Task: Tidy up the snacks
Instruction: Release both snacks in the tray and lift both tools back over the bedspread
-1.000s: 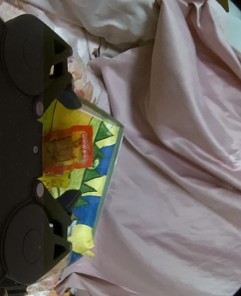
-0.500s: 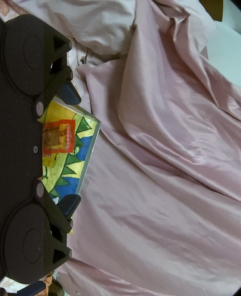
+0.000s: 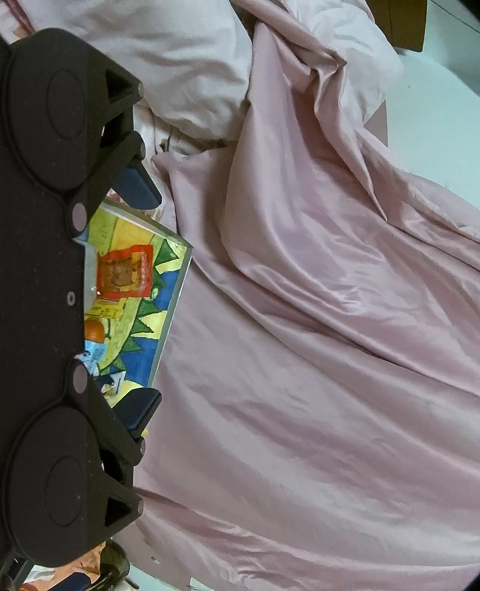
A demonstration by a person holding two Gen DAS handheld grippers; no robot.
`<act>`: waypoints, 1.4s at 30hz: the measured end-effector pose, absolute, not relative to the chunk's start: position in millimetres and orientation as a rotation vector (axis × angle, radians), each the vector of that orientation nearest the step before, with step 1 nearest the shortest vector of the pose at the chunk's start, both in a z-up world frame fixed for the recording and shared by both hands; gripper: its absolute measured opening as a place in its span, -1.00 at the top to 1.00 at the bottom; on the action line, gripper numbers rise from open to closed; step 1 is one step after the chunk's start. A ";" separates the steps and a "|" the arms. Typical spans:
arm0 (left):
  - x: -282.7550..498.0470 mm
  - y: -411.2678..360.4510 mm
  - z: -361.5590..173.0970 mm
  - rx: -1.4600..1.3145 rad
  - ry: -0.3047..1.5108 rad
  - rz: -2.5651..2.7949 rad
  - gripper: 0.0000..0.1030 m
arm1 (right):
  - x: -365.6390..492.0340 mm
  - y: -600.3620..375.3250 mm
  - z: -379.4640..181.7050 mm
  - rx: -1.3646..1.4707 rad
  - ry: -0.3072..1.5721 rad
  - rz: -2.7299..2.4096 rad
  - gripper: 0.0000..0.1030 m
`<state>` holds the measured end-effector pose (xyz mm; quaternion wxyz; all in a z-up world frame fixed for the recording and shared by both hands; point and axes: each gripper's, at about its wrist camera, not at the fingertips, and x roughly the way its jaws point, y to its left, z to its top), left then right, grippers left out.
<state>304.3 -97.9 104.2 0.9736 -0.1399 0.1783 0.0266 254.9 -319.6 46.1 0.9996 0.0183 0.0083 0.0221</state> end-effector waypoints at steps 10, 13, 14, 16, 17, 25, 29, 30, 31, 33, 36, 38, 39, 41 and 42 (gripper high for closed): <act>261.6 -92.4 92.6 -0.260 0.388 0.061 -0.98 | 210.8 -330.2 49.0 0.028 0.034 0.014 -1.00; 250.8 -90.3 85.5 -0.254 0.399 0.053 -0.98 | 198.9 -333.2 46.2 0.023 0.046 0.004 -1.00; 247.0 -89.4 82.9 -0.250 0.402 0.050 -0.98 | 195.6 -334.0 45.0 0.025 0.052 0.002 -1.00; 238.3 -87.7 76.6 -0.238 0.407 0.045 -0.98 | 190.0 -335.9 43.2 0.030 0.063 -0.002 -1.00; 235.3 -86.8 73.8 -0.233 0.411 0.043 -0.98 | 186.9 -337.0 42.2 0.033 0.069 -0.007 -1.00; 210.3 -76.9 35.3 -0.196 0.476 0.025 -0.98 | 166.6 -339.2 30.1 0.012 0.138 -0.009 -1.00; 200.3 -76.5 15.0 -0.178 0.526 -0.002 -0.98 | 157.6 -337.0 21.4 -0.023 0.189 -0.013 -1.00; 197.7 -77.1 9.9 -0.166 0.538 -0.012 -0.98 | 155.2 -336.4 19.3 -0.031 0.201 -0.014 -1.00; 195.4 -77.7 5.7 -0.155 0.547 -0.021 -0.98 | 153.0 -335.7 17.1 -0.038 0.214 -0.012 -1.00; 190.7 -79.1 -2.5 -0.135 0.566 -0.040 -0.98 | 148.4 -334.5 12.0 -0.059 0.244 -0.003 -1.00; 184.2 -80.4 -12.7 -0.112 0.591 -0.067 -0.98 | 143.7 -332.5 3.9 -0.097 0.294 0.022 -1.00; 179.9 -80.7 -18.4 -0.099 0.607 -0.083 -0.98 | 141.1 -330.2 -1.4 -0.116 0.325 0.029 -1.00; 177.4 -80.4 -21.5 -0.094 0.616 -0.089 -0.98 | 140.4 -329.4 -3.7 -0.122 0.341 0.034 -1.00; 174.3 -79.8 -26.8 -0.087 0.633 -0.098 -0.98 | 139.4 -328.4 -8.4 -0.130 0.373 0.041 -1.00; 172.4 -79.7 -29.2 -0.082 0.643 -0.103 -0.98 | 139.4 -327.6 -11.0 -0.133 0.394 0.046 -1.00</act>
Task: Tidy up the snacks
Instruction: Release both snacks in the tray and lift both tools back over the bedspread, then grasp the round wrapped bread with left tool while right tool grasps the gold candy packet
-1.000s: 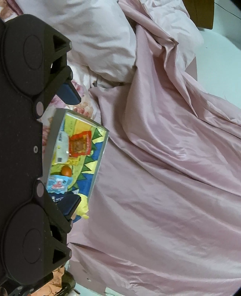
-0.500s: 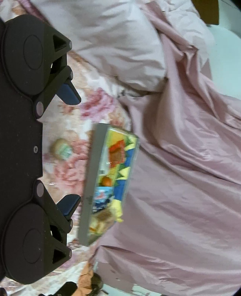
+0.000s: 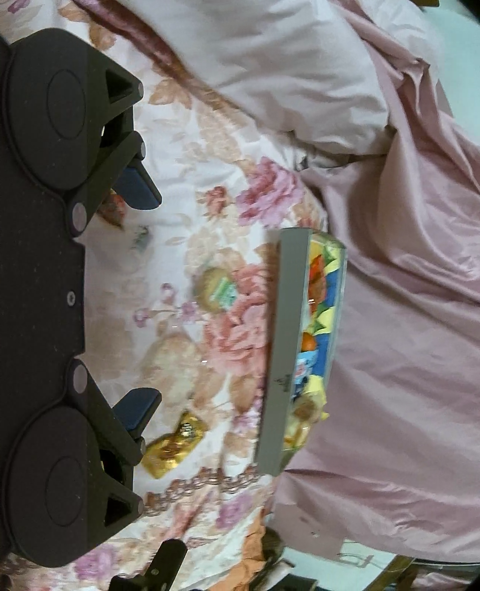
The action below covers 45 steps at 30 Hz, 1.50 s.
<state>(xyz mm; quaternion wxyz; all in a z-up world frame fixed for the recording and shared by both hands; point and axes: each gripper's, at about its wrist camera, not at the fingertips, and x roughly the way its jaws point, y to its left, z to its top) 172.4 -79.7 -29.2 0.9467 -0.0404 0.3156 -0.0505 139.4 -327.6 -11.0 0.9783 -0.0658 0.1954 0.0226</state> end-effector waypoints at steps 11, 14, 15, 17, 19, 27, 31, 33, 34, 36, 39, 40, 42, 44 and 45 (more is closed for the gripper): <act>166.3 -81.0 -50.6 -0.024 0.749 -0.167 -0.98 | 152.7 -319.7 -38.5 -0.151 0.630 0.070 -1.00; 168.0 -80.1 -54.9 -0.011 0.766 -0.174 -0.98 | 154.8 -314.4 -44.4 -0.180 0.668 0.075 -1.00; 169.5 -79.7 -56.1 -0.009 0.773 -0.175 -0.98 | 155.7 -312.5 -46.2 -0.192 0.681 0.078 -1.00; 172.0 -79.3 -58.0 -0.002 0.779 -0.176 -0.98 | 157.5 -308.3 -49.2 -0.216 0.700 0.086 -1.00; 174.5 -79.7 -59.4 0.007 0.782 -0.176 -0.98 | 159.2 -304.6 -52.2 -0.235 0.717 0.094 -1.00; 185.7 -90.2 -65.3 0.052 0.781 -0.226 -0.98 | 175.1 -300.7 -61.5 -0.277 0.772 0.135 -1.00; 191.1 -95.7 -62.7 0.063 0.736 -0.272 -0.98 | 184.6 -301.2 -65.8 -0.300 0.782 0.147 -1.00; 196.7 -100.2 -61.7 0.076 0.720 -0.284 -0.98 | 190.1 -300.1 -66.7 -0.315 0.787 0.153 -1.00; 199.5 -102.2 -61.3 0.084 0.715 -0.290 -0.98 | 192.7 -299.3 -66.6 -0.327 0.782 0.157 -0.99; 207.1 -107.0 -61.4 0.107 0.706 -0.306 -0.98 | 196.8 -298.0 -66.6 -0.348 0.770 0.163 -0.99; 216.8 -112.7 -63.7 0.145 0.691 -0.325 -0.98 | 206.2 -297.9 -69.7 -0.377 0.764 0.172 -0.99; 219.7 -114.5 -64.9 0.157 0.689 -0.329 -0.98 | 210.1 -298.1 -71.1 -0.382 0.764 0.171 -0.99; 225.5 -119.0 -67.6 0.188 0.690 -0.343 -0.98 | 221.7 -298.9 -75.3 -0.389 0.768 0.163 -0.99; 229.7 -122.8 -69.5 0.221 0.683 -0.359 -0.98 | 231.0 -301.8 -78.6 -0.387 0.759 0.166 -0.99; 231.3 -125.0 -70.4 0.240 0.675 -0.369 -0.98 | 234.7 -303.6 -80.0 -0.384 0.751 0.168 -0.99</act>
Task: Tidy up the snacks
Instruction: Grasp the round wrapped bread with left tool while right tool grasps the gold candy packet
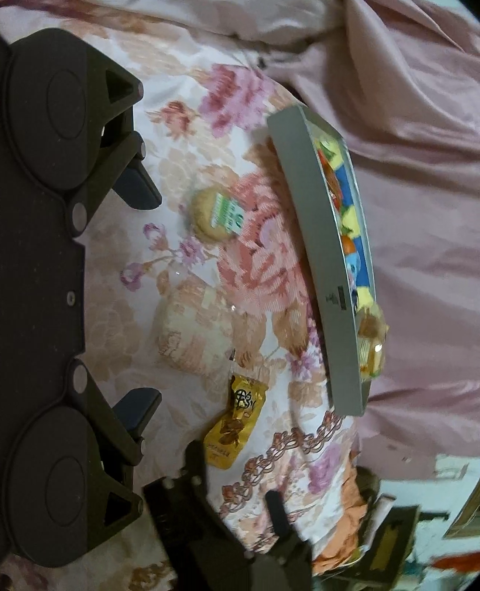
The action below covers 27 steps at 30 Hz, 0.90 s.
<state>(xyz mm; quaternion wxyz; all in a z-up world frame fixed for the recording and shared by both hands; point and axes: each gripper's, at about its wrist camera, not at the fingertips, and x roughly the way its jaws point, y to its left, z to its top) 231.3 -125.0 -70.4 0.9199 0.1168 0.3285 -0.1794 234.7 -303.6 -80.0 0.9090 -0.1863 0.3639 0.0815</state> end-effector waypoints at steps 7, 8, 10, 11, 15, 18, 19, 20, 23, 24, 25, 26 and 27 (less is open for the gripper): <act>250.0 -142.9 -77.5 0.341 0.652 -0.424 -0.98 | 249.4 -314.0 -86.0 -0.355 0.637 0.195 -0.99; 253.5 -145.0 -78.8 0.355 0.654 -0.426 -0.98 | 251.6 -315.4 -87.9 -0.343 0.628 0.196 -0.99; 260.6 -150.2 -81.8 0.393 0.656 -0.427 -0.98 | 256.4 -317.9 -90.9 -0.305 0.625 0.198 -0.99; 263.4 -152.7 -82.7 0.412 0.655 -0.430 -0.98 | 259.7 -319.8 -92.8 -0.281 0.627 0.200 -0.99; 274.1 -162.2 -85.5 0.467 0.662 -0.457 -0.98 | 273.3 -328.7 -99.4 -0.180 0.635 0.203 -0.99; 279.7 -169.3 -89.7 0.502 0.669 -0.479 -0.98 | 281.5 -333.1 -100.7 -0.121 0.633 0.219 -0.99; 280.7 -171.3 -91.8 0.508 0.668 -0.473 -0.98 | 283.2 -333.4 -100.6 -0.114 0.631 0.223 -0.99; 282.1 -173.1 -94.3 0.510 0.670 -0.464 -0.98 | 285.4 -333.2 -100.2 -0.110 0.633 0.223 -0.99; 285.4 -178.4 -99.5 0.504 0.688 -0.465 -0.98 | 288.3 -331.5 -98.3 -0.100 0.631 0.214 -0.99; 286.4 -180.3 -100.8 0.505 0.692 -0.466 -0.98 | 289.6 -331.7 -98.0 -0.092 0.634 0.215 -0.99; 287.4 -182.0 -101.2 0.506 0.695 -0.467 -0.99 | 290.7 -331.5 -98.2 -0.084 0.634 0.216 -0.99; 288.7 -183.1 -101.3 0.506 0.698 -0.469 -0.99 | 291.4 -332.5 -98.8 -0.077 0.634 0.220 -0.99; 290.3 -184.3 -100.9 0.506 0.702 -0.470 -0.99 | 291.9 -333.3 -99.5 -0.074 0.639 0.221 -0.99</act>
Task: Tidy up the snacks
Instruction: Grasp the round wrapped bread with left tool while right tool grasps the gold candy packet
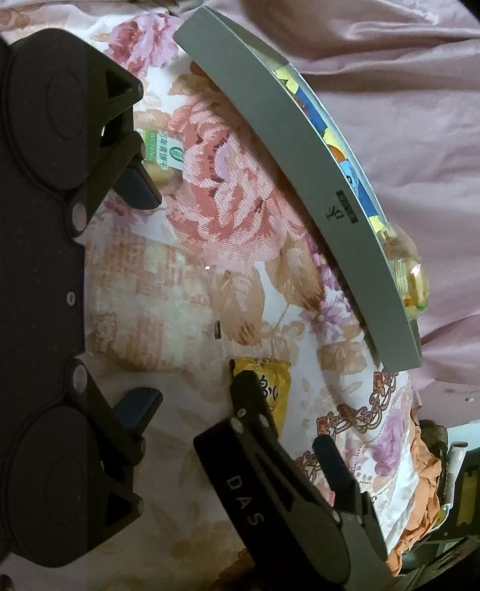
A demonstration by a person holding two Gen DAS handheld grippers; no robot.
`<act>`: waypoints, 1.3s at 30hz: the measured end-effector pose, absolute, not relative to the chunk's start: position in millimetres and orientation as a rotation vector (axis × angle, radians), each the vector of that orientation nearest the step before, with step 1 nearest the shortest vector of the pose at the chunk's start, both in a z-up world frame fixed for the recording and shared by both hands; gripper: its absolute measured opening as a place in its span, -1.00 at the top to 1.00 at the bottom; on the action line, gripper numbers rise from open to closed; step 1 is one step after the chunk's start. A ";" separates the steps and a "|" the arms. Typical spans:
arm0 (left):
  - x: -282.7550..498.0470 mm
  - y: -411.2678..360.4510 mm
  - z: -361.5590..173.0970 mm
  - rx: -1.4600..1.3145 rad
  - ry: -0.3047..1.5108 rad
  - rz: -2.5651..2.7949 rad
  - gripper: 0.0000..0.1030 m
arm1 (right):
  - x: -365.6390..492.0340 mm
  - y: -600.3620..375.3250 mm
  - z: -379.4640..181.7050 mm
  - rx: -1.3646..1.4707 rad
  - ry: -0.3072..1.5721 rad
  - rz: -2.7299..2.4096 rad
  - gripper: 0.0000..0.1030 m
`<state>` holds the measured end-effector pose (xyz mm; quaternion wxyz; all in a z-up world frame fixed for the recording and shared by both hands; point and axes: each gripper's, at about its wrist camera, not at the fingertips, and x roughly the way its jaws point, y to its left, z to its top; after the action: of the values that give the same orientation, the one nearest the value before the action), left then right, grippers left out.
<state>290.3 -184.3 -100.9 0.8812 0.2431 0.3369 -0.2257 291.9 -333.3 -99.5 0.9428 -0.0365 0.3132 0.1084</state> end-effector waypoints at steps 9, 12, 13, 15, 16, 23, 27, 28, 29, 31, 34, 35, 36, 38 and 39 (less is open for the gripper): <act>302.9 -181.5 -100.8 0.448 0.775 -0.476 -0.98 | 303.3 -343.7 -109.7 -0.010 0.751 0.220 -0.99; 305.2 -181.0 -101.2 0.434 0.791 -0.476 -0.98 | 303.4 -346.6 -110.9 0.005 0.761 0.223 -0.99; 306.1 -181.0 -101.1 0.431 0.796 -0.476 -0.98 | 303.5 -346.9 -110.6 0.006 0.762 0.224 -0.99; 307.5 -180.7 -100.9 0.424 0.805 -0.476 -0.98 | 304.4 -346.7 -110.5 0.008 0.772 0.223 -0.99; 307.4 -180.5 -100.4 0.423 0.806 -0.474 -0.97 | 304.4 -346.9 -110.8 0.009 0.777 0.221 -0.99; 300.7 -180.1 -97.1 0.427 0.757 -0.462 -0.66 | 303.3 -347.4 -109.6 0.027 0.771 0.222 -0.96; 298.9 -178.4 -97.7 0.391 0.766 -0.470 -0.51 | 302.3 -346.6 -108.8 0.026 0.763 0.224 -0.93; 298.3 -178.0 -97.7 0.386 0.766 -0.471 -0.49 | 301.9 -346.6 -108.1 0.029 0.759 0.227 -0.92; 298.1 -177.4 -97.6 0.381 0.767 -0.471 -0.48 | 301.7 -346.6 -107.4 0.032 0.754 0.231 -0.89; 298.0 -176.1 -97.9 0.371 0.770 -0.464 -0.48 | 301.6 -345.9 -106.9 0.034 0.749 0.238 -0.88; 295.4 -171.4 -97.9 0.347 0.782 -0.426 -0.48 | 301.3 -344.5 -106.6 0.021 0.740 0.244 -0.87; 294.0 -169.4 -98.1 0.339 0.786 -0.413 -0.48 | 301.2 -343.7 -106.6 0.012 0.738 0.246 -0.87; 292.4 -166.9 -98.2 0.328 0.791 -0.397 -0.48 | 301.1 -342.9 -106.7 0.004 0.736 0.247 -0.86; 289.9 -162.4 -97.9 0.303 0.802 -0.366 -0.48 | 300.8 -341.0 -107.1 -0.010 0.733 0.251 -0.85; 288.9 -159.9 -97.4 0.288 0.810 -0.348 -0.48 | 300.5 -339.9 -107.7 -0.016 0.732 0.255 -0.85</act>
<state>288.9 -159.9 -97.4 0.8944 0.1391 0.3906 -0.1678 300.5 -339.9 -107.7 0.9257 -0.0080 0.3571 0.1242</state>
